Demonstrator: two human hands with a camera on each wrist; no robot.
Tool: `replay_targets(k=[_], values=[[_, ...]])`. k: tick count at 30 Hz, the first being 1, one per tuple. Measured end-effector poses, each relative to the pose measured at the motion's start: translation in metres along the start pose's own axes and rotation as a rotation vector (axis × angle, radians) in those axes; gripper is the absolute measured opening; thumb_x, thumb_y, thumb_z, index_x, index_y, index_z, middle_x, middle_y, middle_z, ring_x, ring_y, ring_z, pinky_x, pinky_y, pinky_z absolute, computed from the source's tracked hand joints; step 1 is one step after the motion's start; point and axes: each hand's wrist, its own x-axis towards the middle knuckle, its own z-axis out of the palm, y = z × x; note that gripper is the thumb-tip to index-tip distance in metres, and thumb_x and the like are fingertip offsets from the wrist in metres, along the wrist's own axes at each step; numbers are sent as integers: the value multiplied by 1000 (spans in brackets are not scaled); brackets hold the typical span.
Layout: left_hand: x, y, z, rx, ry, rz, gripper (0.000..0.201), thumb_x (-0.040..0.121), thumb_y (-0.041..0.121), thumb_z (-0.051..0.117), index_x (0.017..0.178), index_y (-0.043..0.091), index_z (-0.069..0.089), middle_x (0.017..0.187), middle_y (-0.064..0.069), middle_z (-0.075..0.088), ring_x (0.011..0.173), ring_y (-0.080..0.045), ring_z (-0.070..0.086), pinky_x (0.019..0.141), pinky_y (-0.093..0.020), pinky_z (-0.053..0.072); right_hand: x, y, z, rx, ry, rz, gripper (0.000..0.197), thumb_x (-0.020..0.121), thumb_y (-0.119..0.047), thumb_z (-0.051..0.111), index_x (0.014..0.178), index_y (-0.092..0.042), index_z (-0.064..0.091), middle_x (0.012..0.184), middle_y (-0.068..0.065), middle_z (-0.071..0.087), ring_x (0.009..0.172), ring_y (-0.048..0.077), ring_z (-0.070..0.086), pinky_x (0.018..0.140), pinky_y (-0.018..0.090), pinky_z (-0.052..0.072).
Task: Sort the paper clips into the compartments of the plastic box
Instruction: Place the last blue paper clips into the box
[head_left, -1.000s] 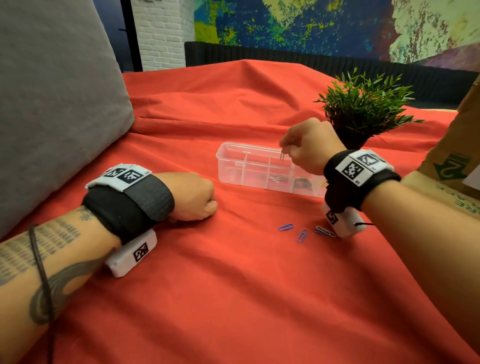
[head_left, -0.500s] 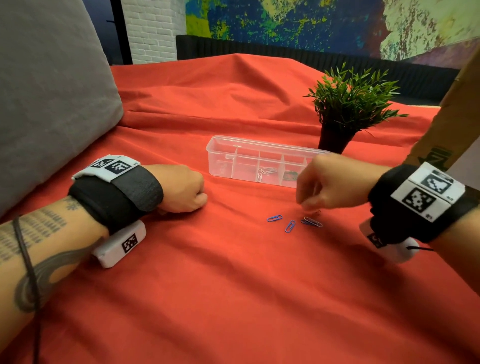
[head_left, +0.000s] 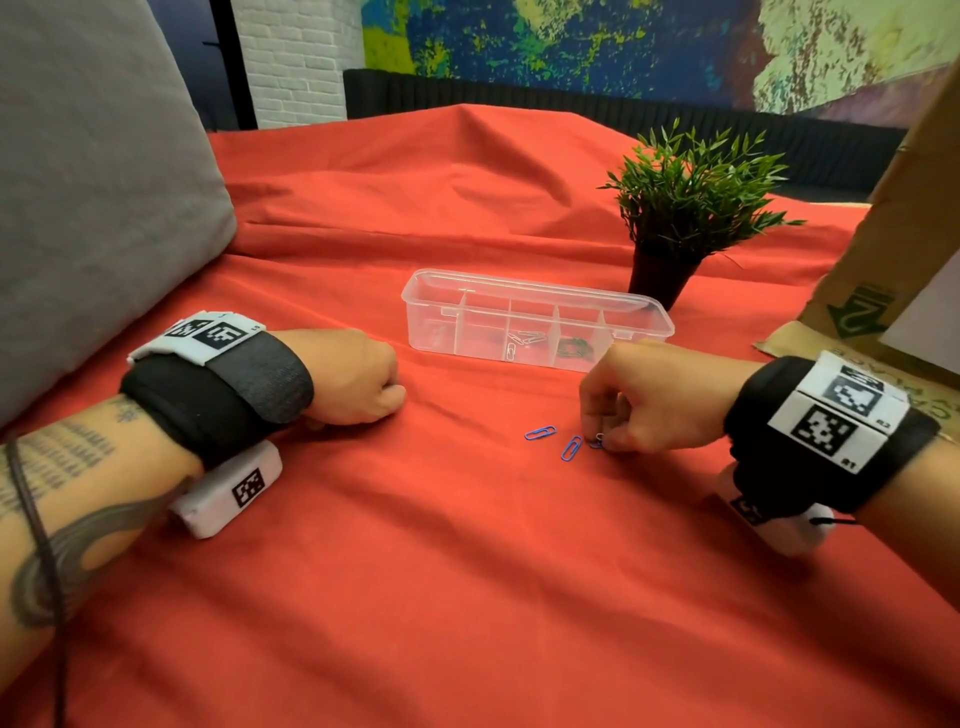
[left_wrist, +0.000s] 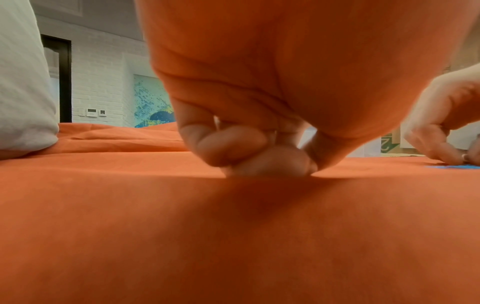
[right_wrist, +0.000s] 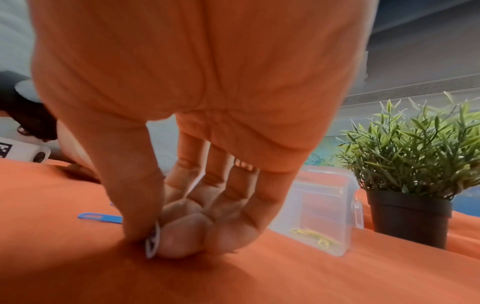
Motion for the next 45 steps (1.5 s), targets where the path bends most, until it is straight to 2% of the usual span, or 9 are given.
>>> replay_targets(k=[5,9,13,17,26,34,38,42,45], values=[[1,-2,2,-15,-6,-7,48,100,43,39,76,10,65,67,-12,77,70,-35,78,80,-42,64,2,-5,-13,27,102,-46,8,74,-16,73,74,-24,75,63,-10,73,62,2,66,68,28,57],[0,-1,0,-14,-8,-3,49,101,42,39,77,8,66,63,-10,75,66,-34,79,79,-42,65,12,-6,-36,20,386,-36,8,74,-15,74,72,-23,76,58,-6,72,59,5,68,71,27,57],[0,2,-1,-1,4,7,48,102,40,40,76,9,65,65,-10,75,70,-34,77,80,-40,63,34,-3,-53,110,649,18,10,76,-15,73,72,-25,76,63,-8,69,62,9,66,62,17,48],[-1,1,0,10,13,12,47,102,40,39,77,9,65,70,-12,77,76,-35,77,82,-39,62,63,0,-52,97,733,53,11,76,-13,69,73,-22,76,73,0,73,70,19,67,72,28,56],[-4,3,-1,-4,21,14,47,103,39,40,82,7,67,82,-15,80,83,-36,74,81,-35,59,88,9,-42,145,637,87,10,81,-18,71,82,-25,78,86,-1,76,85,19,71,83,34,59],[-3,2,-1,-21,-5,-1,50,98,44,38,79,8,66,77,-14,78,76,-38,78,81,-42,64,44,-3,-45,155,683,-6,8,76,-16,72,76,-21,78,72,-3,75,70,14,70,73,29,58],[-4,1,-1,-15,-11,-8,55,86,51,32,75,9,65,75,-12,77,74,-38,77,80,-44,64,23,-17,-38,105,414,-64,9,75,-18,75,78,-25,78,71,-6,76,70,9,71,74,27,57],[-5,4,-3,-13,-6,-17,51,94,46,36,76,8,64,71,-12,76,69,-34,76,81,-41,64,14,-17,-21,9,168,-47,15,69,-29,73,83,-34,77,73,-19,73,74,0,69,74,32,58],[-7,8,-6,-9,7,-30,46,103,37,40,74,10,62,61,-8,70,51,-22,65,76,-34,61,6,-10,-16,-10,83,-16,17,76,-23,76,91,-30,77,82,-16,73,81,5,69,75,26,57]])
